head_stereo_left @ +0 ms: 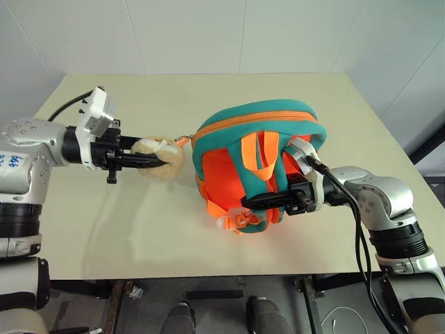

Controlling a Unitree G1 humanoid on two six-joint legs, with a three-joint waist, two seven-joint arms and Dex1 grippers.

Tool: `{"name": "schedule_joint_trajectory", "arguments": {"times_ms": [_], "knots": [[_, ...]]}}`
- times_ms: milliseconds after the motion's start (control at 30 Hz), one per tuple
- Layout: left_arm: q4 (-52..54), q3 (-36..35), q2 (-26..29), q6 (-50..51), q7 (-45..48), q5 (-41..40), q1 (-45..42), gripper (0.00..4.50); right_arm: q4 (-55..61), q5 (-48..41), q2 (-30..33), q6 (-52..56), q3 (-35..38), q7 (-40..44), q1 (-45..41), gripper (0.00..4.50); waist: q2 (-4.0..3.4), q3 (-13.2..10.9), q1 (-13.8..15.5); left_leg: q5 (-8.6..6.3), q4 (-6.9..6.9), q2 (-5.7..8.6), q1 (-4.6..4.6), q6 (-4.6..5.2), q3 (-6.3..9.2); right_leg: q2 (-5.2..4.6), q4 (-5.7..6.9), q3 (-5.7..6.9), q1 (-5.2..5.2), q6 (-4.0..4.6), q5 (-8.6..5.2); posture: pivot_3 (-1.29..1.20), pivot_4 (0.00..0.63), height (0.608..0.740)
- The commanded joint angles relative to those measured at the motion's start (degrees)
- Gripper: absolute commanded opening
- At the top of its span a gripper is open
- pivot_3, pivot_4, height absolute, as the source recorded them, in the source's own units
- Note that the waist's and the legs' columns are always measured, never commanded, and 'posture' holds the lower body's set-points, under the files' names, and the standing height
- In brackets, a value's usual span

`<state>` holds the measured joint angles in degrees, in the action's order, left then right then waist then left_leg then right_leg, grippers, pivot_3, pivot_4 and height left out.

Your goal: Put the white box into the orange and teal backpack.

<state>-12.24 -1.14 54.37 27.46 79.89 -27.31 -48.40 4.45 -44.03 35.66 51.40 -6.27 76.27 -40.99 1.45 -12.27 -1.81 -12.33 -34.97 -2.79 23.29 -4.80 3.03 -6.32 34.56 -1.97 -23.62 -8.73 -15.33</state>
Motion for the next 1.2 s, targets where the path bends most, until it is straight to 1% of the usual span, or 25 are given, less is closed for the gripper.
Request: {"name": "schedule_joint_trajectory", "arguments": {"times_ms": [33,133,200,333,400,500,633,667,700,733,800,867,1000,1033,1067,1100,1200], "knots": [[-5.62,2.99,-0.16,-5.6,1.11,5.84,-0.18,1.17,1.64,-0.86,0.35,0.34,1.22,-0.76,0.7,0.0,0.0,0.0,-0.01,-0.01,0.0,-0.01,0.01,0.0,-0.01,0.0,-0.01,0.0,-0.01,0.0,0.0,0.0,0.15,0.74],[-11.06,7.58,-4.06,-11.95,0.57,11.05,0.6,1.17,2.25,-1.36,-0.02,0.61,1.58,-1.84,1.06,0.0,0.0,0.0,0.17,-0.04,0.02,-0.02,0.0,0.01,-0.03,0.0,0.01,0.0,-0.01,-0.01,0.01,0.0,0.15,0.74],[-15.31,9.61,-7.51,-14.21,-0.1,13.33,-0.33,1.17,2.61,-1.82,-0.16,1.01,1.7,-2.42,1.3,0.0,0.0,0.0,0.25,-0.05,0.0,-0.03,0.02,0.01,-0.04,0.01,0.03,0.0,-0.02,-0.03,0.02,0.0,0.15,0.74],[-23.8,10.78,-13.91,-19.49,-2.09,16.36,-2.91,1.17,3.26,-2.51,-0.37,1.72,1.9,-3.37,1.82,0.0,0.01,0.0,0.15,-0.07,-0.04,-0.03,0.06,0.03,-0.04,0.01,0.05,0.0,-0.04,-0.06,0.04,0.0,0.15,0.74],[-26.59,10.76,-17.23,-20.69,-2.89,16.64,-3.24,1.17,3.69,-2.65,-0.7,1.84,2.04,-4.35,2.36,0.0,0.01,0.0,0.23,-0.08,-0.04,-0.03,0.05,0.04,-0.04,0.01,0.07,0.0,-0.04,-0.07,0.04,0.0,0.15,0.74],[-24.26,10.86,-19.74,-19.58,-2.27,15.93,-0.73,1.17,4.16,-1.41,-0.78,0.45,1.58,-5.63,3.84,0.0,0.01,0.01,0.29,-0.08,-0.06,-0.03,0.03,0.04,-0.04,0.0,0.09,0.0,0.0,-0.09,0.05,0.0,0.15,0.74],[-15.33,9.4,-19.2,-14.99,-1.36,13.41,4.99,1.17,3.77,1.77,-1.57,-4.27,2.16,-8.37,5.93,0.0,0.01,0.02,0.3,-0.08,-0.06,-0.02,0.0,0.04,-0.04,-0.01,0.08,0.0,0.05,-0.1,0.06,0.0,0.15,0.74],[-10.2,7.75,-17.81,-11.21,-1.92,11.32,7.88,1.17,4.09,-1.85,-2.87,-2.64,5.98,-11.11,5.82,0.0,0.02,0.02,0.3,-0.09,-0.06,-0.02,0.0,0.04,-0.03,-0.01,0.09,0.0,0.06,-0.11,0.06,0.0,0.15,0.74],[-5.04,5.15,-16.33,-8.62,-3.38,9.4,11.16,1.74,5.5,-3.91,-2.94,-2.0,9.02,-13.0,6.27,0.63,0.01,0.02,0.27,-0.09,-0.05,-0.02,0.01,0.04,-0.03,-0.01,0.06,0.0,0.05,-0.11,0.06,0.0,0.15,0.74],[-0.14,2.51,-14.49,-5.75,-4.65,7.54,14.47,1.96,7.36,-5.54,-2.0,-1.33,11.66,-13.9,7.21,0.86,0.01,0.02,0.21,-0.09,-0.05,-0.03,0.01,0.03,-0.03,-0.01,0.1,-0.01,0.05,-0.11,0.06,0.0,0.15,0.74],[6.74,-1.23,-11.82,-2.16,-6.71,5.41,19.4,2.56,10.15,-6.32,0.39,-1.2,14.45,-14.56,9.32,1.49,0.01,0.01,0.2,-0.11,0.01,-0.03,0.03,0.02,-0.03,-0.02,0.1,-0.05,0.01,-0.1,0.06,0.0,0.15,0.74],[11.25,-3.41,-9.77,0.12,-8.15,4.1,22.89,3.21,11.68,-6.79,2.24,-1.16,16.26,-15.02,11.02,2.19,0.01,0.01,0.23,-0.14,0.07,-0.04,0.02,0.03,-0.03,-0.01,0.09,-0.05,-0.02,-0.07,0.01,0.0,0.15,0.74],[21.68,-9.87,-6.74,6.03,-11.46,-1.04,30.58,4.48,13.0,-5.7,8.77,-3.06,20.34,-12.91,15.97,3.58,0.01,0.01,0.25,-0.17,0.02,-0.04,-0.01,0.04,-0.06,-0.02,-0.03,-0.05,0.01,-0.01,-0.03,0.0,0.15,0.74],[23.19,-10.52,-6.44,6.55,-12.07,-1.47,31.77,4.5,12.67,-4.63,10.25,-4.3,20.57,-11.92,17.18,3.93,0.01,0.01,0.3,-0.18,0.03,-0.04,-0.01,0.04,-0.09,-0.03,-0.13,-0.05,0.03,0.09,-0.08,0.0,0.15,0.74],[24.52,-11.28,-6.16,6.96,-12.61,-1.92,33.08,4.5,12.08,-2.71,11.89,-6.42,20.77,-10.75,18.81,4.27,0.01,0.01,0.35,-0.18,0.02,-0.04,0.01,0.05,-0.11,-0.04,-0.23,-0.05,0.05,0.55,-0.32,0.0,0.15,0.74],[25.32,-11.7,-5.97,7.27,-13.08,-2.27,33.89,4.5,11.62,-1.51,13.0,-7.94,20.79,-9.98,19.87,4.48,0.01,0.01,0.37,-0.18,0.02,-0.04,0.0,0.05,-0.13,-0.06,-0.32,-0.05,0.1,0.81,-0.45,0.0,0.15,0.74],[25.04,-12.04,-5.15,7.05,-13.41,-2.46,34.55,4.5,9.44,0.94,15.81,-11.36,21.29,-7.87,22.31,4.48,0.02,0.01,0.23,-0.19,-0.04,-0.04,-0.01,0.09,-0.28,-0.11,-0.57,-0.06,0.18,0.86,-0.28,0.0,0.15,0.74]]}}
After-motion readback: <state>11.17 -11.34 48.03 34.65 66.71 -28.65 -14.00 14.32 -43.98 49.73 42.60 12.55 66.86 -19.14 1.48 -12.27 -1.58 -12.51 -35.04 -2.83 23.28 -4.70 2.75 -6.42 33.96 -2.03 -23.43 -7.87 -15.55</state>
